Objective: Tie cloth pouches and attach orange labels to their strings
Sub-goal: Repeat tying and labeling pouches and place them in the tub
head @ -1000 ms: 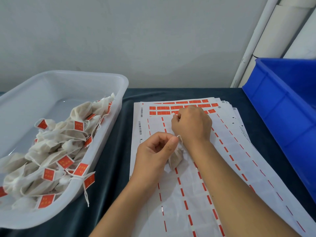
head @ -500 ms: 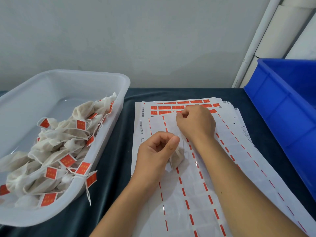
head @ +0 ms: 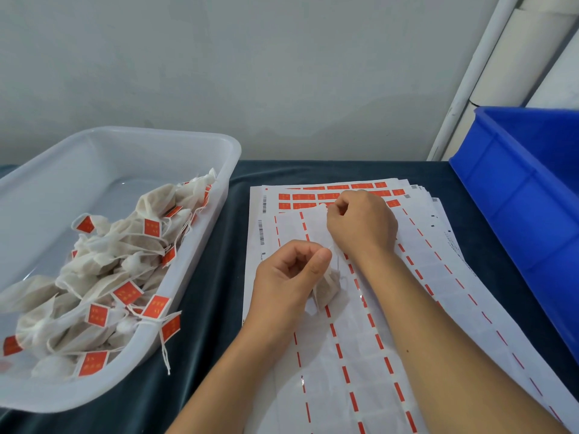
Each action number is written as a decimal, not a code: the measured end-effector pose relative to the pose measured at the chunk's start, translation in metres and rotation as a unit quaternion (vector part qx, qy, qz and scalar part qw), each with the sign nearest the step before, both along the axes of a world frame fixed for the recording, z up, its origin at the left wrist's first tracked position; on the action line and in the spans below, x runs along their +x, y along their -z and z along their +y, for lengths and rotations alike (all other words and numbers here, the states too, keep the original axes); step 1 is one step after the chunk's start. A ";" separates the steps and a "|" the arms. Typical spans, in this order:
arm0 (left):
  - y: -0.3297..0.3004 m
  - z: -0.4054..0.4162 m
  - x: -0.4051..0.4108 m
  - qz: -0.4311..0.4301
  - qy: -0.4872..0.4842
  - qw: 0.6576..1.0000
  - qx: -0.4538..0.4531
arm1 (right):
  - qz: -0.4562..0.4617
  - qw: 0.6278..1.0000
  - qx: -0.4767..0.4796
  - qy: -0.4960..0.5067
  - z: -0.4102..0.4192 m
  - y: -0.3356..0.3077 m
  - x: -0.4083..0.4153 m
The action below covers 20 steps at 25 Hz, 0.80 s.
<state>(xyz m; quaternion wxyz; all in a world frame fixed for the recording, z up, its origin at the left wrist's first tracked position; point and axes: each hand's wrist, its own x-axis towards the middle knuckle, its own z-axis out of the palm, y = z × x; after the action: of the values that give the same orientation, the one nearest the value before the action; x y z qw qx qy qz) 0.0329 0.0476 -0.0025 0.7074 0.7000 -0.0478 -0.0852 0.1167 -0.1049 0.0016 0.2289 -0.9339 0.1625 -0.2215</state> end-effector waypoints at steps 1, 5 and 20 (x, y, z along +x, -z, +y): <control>0.000 0.000 0.000 0.002 0.001 1.000 -0.003 | -0.001 1.000 0.008 0.002 -0.001 0.000 0.001; -0.001 0.001 0.000 0.008 0.002 1.000 -0.011 | -0.027 0.997 0.077 0.010 -0.010 0.001 0.004; -0.004 0.001 -0.001 0.009 0.007 1.000 0.000 | -0.131 0.899 0.414 -0.057 -0.034 -0.023 -0.053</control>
<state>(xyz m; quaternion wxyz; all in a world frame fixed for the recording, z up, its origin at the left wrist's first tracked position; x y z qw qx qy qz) 0.0319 0.0486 0.0014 0.7071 0.6990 -0.0464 -0.0961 0.0637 -0.1387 0.0249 0.6260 -0.7253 0.1547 -0.2410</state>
